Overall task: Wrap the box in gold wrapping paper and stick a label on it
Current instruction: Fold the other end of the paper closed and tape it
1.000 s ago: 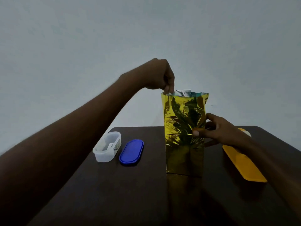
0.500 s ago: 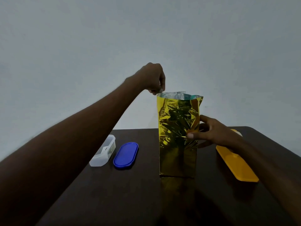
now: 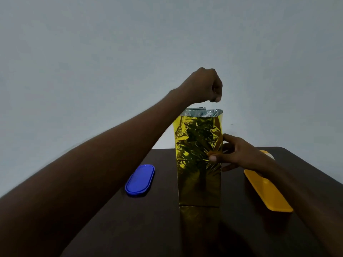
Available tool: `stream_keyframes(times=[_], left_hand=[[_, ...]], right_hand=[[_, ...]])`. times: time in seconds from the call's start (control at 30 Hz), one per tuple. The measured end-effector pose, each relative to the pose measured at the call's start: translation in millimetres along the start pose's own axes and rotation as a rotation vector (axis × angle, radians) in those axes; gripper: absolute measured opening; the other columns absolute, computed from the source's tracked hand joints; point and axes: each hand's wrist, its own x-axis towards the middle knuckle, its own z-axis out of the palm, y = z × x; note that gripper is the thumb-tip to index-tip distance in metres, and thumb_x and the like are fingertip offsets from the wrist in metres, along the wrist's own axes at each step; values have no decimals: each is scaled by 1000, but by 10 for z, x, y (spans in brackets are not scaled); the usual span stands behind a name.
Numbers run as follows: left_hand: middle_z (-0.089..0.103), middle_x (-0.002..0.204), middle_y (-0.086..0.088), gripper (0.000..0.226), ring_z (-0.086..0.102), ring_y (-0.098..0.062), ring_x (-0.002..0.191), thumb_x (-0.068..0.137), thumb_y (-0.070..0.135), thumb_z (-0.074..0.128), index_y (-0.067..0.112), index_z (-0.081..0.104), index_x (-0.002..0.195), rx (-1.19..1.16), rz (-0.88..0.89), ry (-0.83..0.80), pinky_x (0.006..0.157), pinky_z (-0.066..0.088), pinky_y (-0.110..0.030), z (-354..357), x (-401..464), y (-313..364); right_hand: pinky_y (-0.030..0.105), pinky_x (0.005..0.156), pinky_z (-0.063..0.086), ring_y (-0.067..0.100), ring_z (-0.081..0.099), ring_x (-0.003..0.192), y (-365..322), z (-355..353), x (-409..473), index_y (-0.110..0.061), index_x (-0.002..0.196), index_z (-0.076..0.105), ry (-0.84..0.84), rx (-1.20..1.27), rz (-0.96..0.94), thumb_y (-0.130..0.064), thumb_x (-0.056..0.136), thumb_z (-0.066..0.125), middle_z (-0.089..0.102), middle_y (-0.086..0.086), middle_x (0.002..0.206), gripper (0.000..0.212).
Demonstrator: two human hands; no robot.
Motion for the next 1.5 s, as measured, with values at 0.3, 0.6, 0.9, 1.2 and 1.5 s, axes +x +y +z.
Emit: stream_keyframes(times=[0.3, 0.6, 0.9, 1.2, 1.5], left_hand=[[65, 69, 4, 57, 60, -11, 61, 77, 72, 60, 17, 67, 69, 29, -245, -550, 66, 49, -25, -41, -121, 230], [73, 72, -1, 39, 71, -19, 68, 84, 45, 72, 7, 76, 83, -185, -237, -296, 71, 61, -29, -169, -173, 206], [51, 54, 9, 20, 45, -2, 46, 84, 34, 74, 17, 71, 75, -66, -156, -327, 47, 35, -14, 23, -235, 199], [52, 65, -3, 34, 44, -12, 58, 92, 26, 63, -7, 70, 92, -141, -184, -413, 55, 35, -23, 67, -233, 192], [64, 81, -10, 34, 54, -14, 65, 101, 26, 51, 0, 72, 100, -332, -228, -337, 55, 42, -19, -35, -322, 233]], right_hand=[[50, 76, 61, 20, 72, 95, -26, 8, 21, -21, 118, 57, -8, 19, 4, -32, 68, 84, 74, 5, 103, 58], [50, 77, 61, 18, 71, 99, 3, -14, 17, -22, 120, 57, 0, 40, 9, -31, 72, 84, 74, 4, 105, 55], [49, 77, 61, 19, 73, 95, -11, -30, 20, -24, 124, 58, 19, 108, -9, -32, 71, 82, 74, 5, 104, 58], [50, 77, 60, 21, 71, 100, 28, -93, 13, -24, 128, 56, 1, 138, -1, -33, 67, 82, 73, 7, 109, 66], [40, 77, 60, 21, 72, 99, 25, -163, 3, -23, 126, 58, -22, 163, -31, -26, 71, 78, 74, 4, 107, 58]])
